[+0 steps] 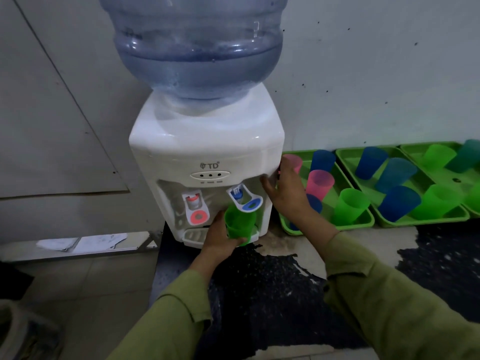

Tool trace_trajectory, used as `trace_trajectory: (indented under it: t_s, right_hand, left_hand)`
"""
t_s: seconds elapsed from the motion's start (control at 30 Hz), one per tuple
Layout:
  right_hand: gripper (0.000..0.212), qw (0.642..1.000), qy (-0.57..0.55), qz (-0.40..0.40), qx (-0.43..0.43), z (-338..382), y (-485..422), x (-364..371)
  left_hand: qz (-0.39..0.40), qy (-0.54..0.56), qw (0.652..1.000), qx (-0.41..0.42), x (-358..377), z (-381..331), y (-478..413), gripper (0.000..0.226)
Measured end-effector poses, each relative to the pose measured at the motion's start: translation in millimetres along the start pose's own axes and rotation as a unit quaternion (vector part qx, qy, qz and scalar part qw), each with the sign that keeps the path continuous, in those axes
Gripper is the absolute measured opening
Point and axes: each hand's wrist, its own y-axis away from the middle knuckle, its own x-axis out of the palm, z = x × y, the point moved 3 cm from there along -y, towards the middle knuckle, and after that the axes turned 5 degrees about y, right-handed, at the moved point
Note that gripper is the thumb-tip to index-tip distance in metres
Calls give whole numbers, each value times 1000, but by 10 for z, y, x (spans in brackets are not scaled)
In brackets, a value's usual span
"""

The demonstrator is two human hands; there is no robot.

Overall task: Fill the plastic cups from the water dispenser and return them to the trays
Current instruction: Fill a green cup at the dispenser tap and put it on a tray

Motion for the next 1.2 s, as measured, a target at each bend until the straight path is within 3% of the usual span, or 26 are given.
trace_trajectory:
  t_s: [0.8,0.93,1.0,1.1,1.2]
  right_hand:
    - [44,999,-12,-5,32,-13,21,9]
    - [57,996,-12,-51,73,-3,70,-32]
    - [52,993,25,-67,90,6,117,-36]
    - [35,989,98,-13,114,12,162,-10]
    - [38,984,116,72,118,21,196,41]
  left_hand:
    - [7,1,1000,-12,-6,-44,19,86]
    - [8,-7,1000,-8,-18,-59,25,86]
    - [13,-12,1000,-7,-24,-69,26,86]
    - [19,-15,1000,-5,-20,-82,24,86]
    - [16,-27,999,-4,-18,-95,24,85]
